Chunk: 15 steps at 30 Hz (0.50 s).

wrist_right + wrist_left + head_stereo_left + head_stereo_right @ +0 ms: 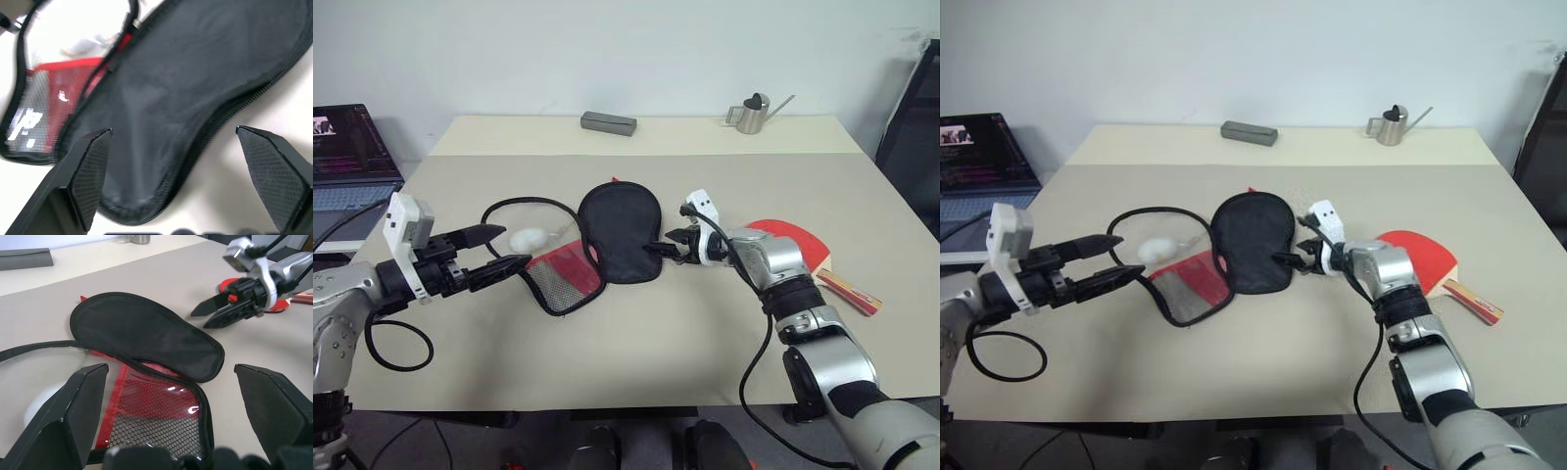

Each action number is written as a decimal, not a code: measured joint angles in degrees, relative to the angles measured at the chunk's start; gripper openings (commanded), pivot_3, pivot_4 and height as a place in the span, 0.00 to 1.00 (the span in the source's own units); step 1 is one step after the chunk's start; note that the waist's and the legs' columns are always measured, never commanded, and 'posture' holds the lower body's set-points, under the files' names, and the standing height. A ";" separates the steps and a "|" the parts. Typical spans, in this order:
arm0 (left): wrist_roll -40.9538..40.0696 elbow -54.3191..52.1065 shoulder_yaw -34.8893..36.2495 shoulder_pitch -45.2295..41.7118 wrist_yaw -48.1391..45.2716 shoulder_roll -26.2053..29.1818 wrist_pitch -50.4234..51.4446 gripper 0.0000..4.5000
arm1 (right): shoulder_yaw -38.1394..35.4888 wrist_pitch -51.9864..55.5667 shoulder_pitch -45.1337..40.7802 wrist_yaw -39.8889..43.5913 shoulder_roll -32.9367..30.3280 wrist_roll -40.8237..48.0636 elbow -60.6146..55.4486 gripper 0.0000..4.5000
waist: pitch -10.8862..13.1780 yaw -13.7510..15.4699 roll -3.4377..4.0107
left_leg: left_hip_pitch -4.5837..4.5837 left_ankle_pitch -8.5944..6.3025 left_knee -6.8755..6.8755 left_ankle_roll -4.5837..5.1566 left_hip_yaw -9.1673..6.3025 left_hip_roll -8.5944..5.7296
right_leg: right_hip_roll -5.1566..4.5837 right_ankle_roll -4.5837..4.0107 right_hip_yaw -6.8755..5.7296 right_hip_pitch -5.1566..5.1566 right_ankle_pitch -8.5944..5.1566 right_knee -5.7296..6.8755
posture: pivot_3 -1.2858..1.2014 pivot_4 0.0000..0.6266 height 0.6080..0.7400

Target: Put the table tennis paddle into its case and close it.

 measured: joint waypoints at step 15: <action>0.55 0.93 -0.02 -0.68 0.00 -0.03 -0.20 1.00 | 1.65 -6.59 -2.93 0.20 3.80 -6.61 8.13 0.86 | -0.01 -0.38 -0.02 | 0.10 0.01 0.04 -0.02 0.00 0.06 | 0.07 -0.05 0.14 -0.12 -0.01 0.41 | 0.52 0.24 1.00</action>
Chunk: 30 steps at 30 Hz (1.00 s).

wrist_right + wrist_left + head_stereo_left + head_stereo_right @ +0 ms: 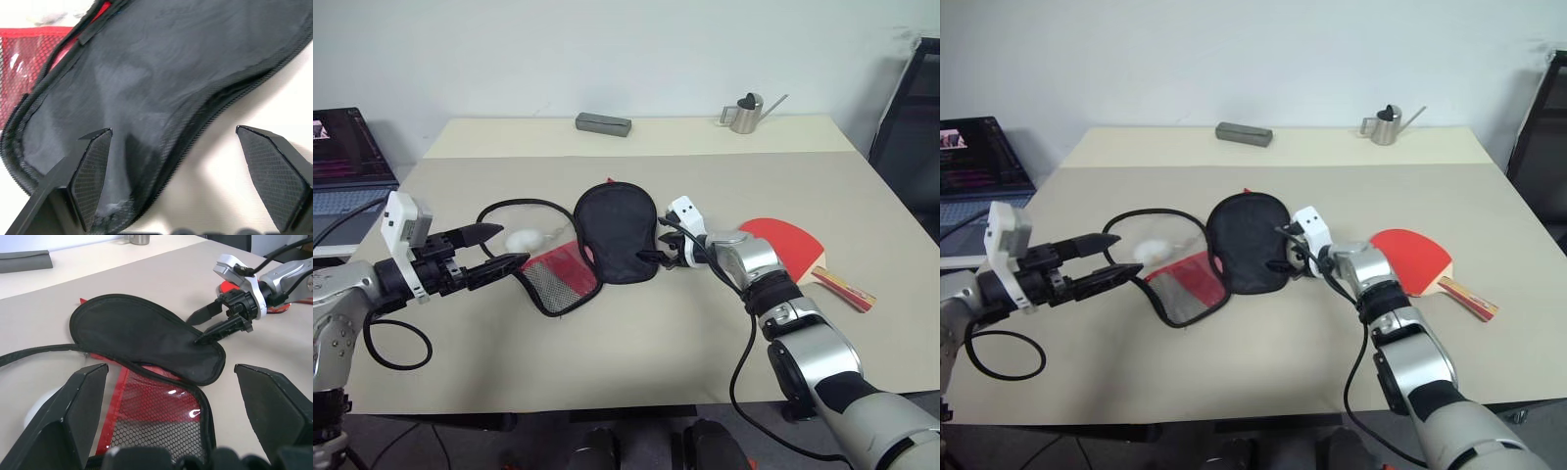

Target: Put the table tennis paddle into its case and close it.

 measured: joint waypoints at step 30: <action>0.11 -0.06 -2.97 -3.23 0.14 -1.92 0.10 1.00 | -8.34 4.16 -0.51 -9.69 -0.47 1.00 1.03 0.01 | 0.00 0.09 0.00 | -0.01 0.02 0.03 -0.03 0.03 -0.01 | 0.01 -0.01 0.01 -0.03 -0.01 0.11 | 0.52 0.24 1.00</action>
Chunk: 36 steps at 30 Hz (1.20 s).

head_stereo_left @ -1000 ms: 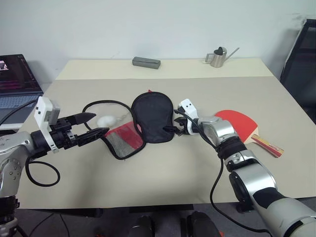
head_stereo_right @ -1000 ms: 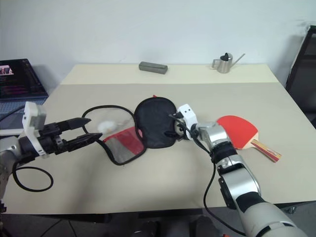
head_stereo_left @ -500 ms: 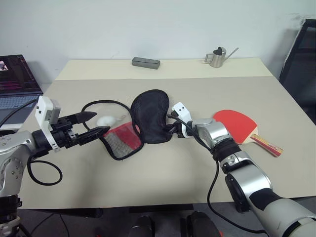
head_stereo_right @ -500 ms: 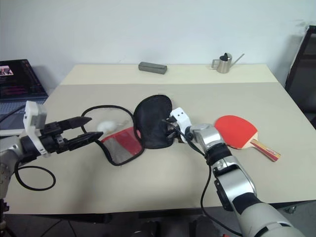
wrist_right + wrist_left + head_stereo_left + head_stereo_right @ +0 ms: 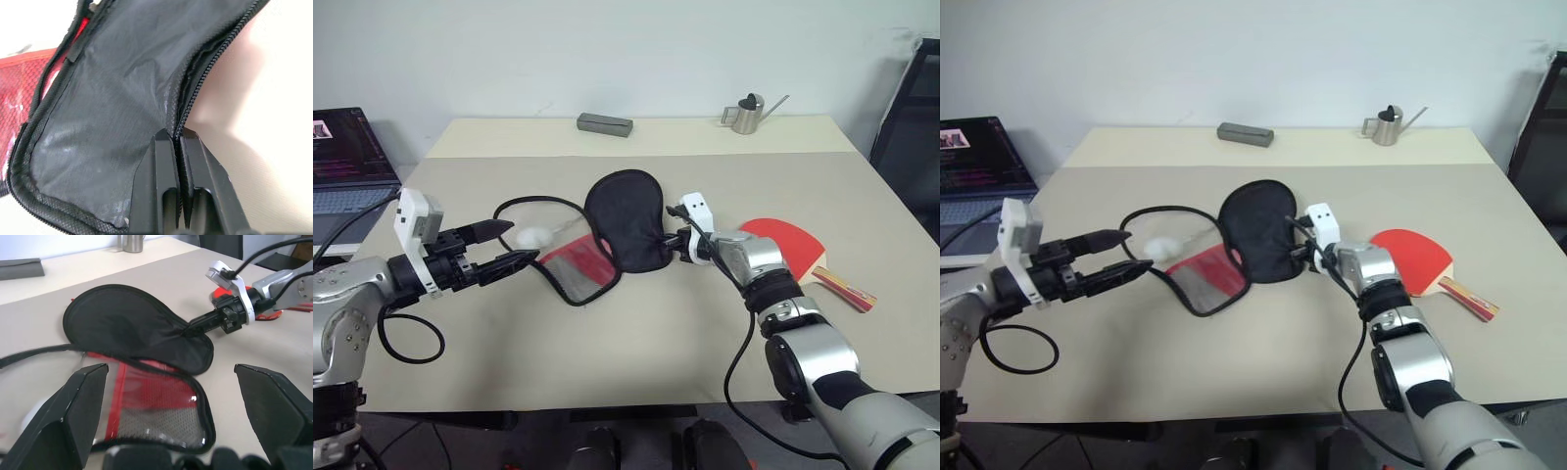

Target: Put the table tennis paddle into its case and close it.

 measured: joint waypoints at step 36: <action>1.69 3.14 -8.19 -8.28 -2.62 -3.34 -0.15 1.00 | -4.21 14.65 12.25 -8.72 -7.61 3.44 -23.88 0.58 | 0.00 0.05 -0.01 | 0.00 0.00 0.06 0.01 0.22 0.01 | 0.00 0.01 0.09 -0.01 -0.01 0.09 | 0.52 0.24 1.00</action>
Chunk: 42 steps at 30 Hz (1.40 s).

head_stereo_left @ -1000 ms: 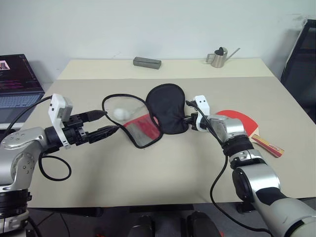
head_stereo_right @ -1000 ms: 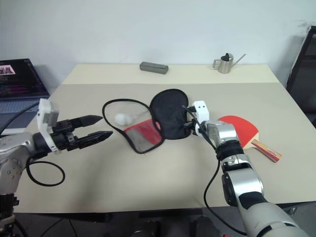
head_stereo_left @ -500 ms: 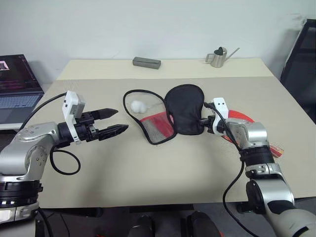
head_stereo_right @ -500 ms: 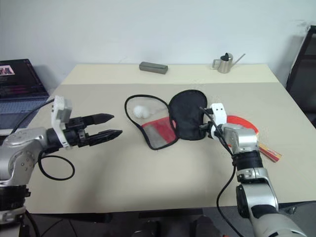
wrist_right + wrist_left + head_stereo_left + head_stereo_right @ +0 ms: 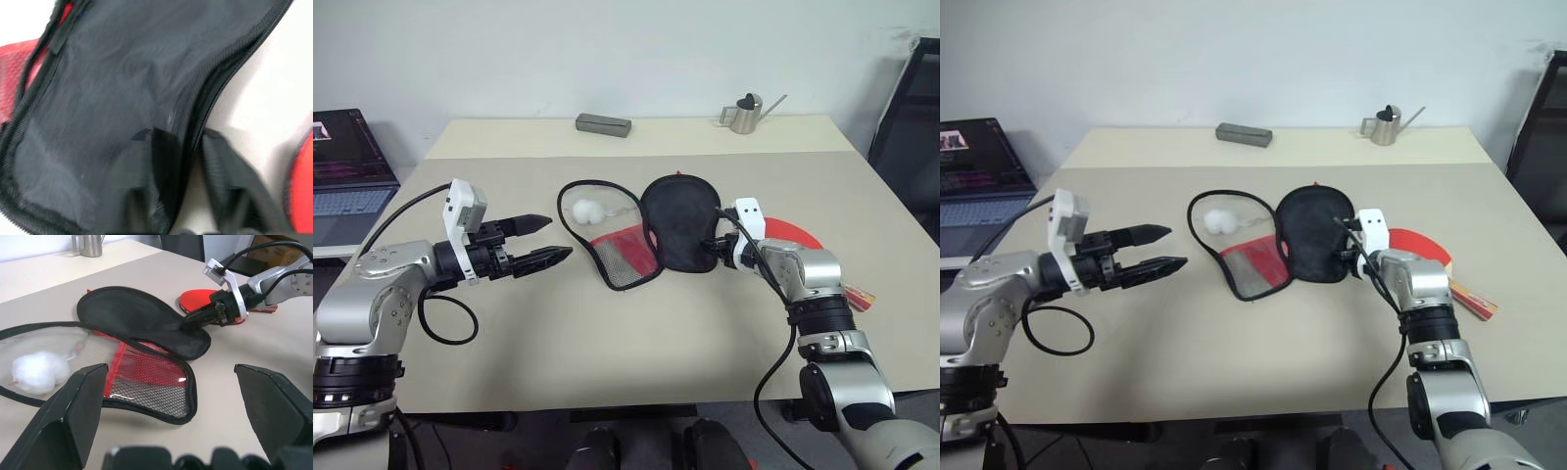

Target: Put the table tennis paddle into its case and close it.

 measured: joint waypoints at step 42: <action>-2.77 -9.21 -11.47 -8.72 -5.47 -5.72 2.90 1.00 | -6.00 -20.03 22.68 38.52 -39.14 6.81 -6.18 0.99 | 0.01 0.80 -0.02 | -0.02 -0.01 0.13 0.03 0.16 0.02 | -0.02 0.04 0.05 0.12 -0.02 -0.12 | 0.52 0.24 1.00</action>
